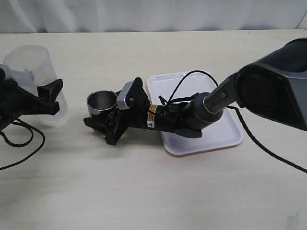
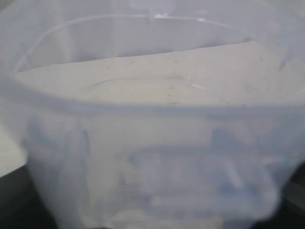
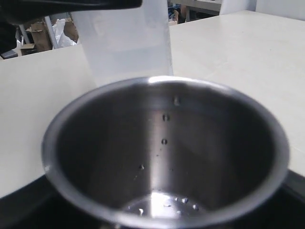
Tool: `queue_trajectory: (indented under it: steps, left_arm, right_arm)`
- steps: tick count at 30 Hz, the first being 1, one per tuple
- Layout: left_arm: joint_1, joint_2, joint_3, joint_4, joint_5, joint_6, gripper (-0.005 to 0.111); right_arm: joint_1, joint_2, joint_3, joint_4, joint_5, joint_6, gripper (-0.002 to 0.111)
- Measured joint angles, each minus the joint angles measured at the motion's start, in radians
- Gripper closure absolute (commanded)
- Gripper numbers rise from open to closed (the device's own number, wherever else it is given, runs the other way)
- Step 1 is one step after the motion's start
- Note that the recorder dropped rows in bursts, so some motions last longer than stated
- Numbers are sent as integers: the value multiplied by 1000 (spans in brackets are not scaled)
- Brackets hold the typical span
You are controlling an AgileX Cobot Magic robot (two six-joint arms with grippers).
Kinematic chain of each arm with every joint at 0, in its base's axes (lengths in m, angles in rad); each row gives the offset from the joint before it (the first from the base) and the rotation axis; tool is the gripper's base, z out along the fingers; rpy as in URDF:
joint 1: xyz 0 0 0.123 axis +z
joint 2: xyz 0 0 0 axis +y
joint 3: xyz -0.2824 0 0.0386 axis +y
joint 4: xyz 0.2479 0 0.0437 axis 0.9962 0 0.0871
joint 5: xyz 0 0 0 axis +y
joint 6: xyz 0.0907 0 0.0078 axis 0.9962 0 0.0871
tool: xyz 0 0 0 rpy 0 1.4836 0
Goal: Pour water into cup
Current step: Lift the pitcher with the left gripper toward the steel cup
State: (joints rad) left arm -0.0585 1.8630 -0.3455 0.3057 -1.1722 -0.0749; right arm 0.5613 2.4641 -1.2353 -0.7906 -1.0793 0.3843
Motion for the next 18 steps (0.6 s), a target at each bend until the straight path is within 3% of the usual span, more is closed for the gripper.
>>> queue_trajectory:
  steps: [18]
  left_arm:
    - [0,0,0,6,0,0,107]
  right_arm:
    - [0,0,-5,0,15,-27,54]
